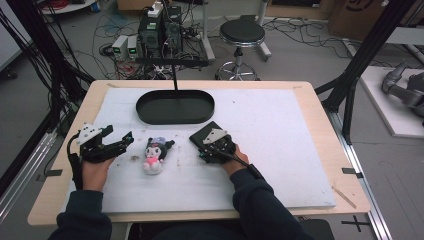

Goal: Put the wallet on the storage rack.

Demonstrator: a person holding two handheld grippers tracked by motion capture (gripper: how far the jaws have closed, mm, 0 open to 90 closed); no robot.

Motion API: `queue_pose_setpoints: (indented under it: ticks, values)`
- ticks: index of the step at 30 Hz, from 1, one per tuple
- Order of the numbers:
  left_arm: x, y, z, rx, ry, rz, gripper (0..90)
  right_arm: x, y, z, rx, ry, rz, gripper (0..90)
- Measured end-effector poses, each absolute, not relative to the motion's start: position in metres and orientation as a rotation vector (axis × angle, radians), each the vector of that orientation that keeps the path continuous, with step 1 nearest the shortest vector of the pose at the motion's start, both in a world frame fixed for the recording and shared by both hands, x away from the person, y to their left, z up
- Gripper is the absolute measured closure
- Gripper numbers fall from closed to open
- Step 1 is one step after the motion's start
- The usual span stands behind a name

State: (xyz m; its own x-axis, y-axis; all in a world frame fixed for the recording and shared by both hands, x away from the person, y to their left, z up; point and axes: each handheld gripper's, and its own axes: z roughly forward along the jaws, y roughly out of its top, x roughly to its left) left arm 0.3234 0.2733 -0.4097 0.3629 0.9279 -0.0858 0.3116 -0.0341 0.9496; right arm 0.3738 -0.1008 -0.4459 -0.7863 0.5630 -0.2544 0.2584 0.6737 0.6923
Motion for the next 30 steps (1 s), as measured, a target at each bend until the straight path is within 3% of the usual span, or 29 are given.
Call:
queue_pose_setpoints:
  ticks: [5, 8, 30]
  values:
    - [0.323, 0.274, -0.41, 1.569, 1.149, 0.732, 21.1, 0.371, -0.101, -0.442, 0.642, 2.423, 0.904, 73.7]
    - [0.323, 0.274, -0.41, 1.566, 1.151, 0.731, 21.0, 0.37, -0.105, -0.438, 0.665, 2.414, 0.911, 80.8]
    - [0.323, 0.274, -0.41, 1.569, 1.151, 0.735, 21.1, 0.374, -0.145, -0.385, 0.842, 2.296, 1.217, 84.5]
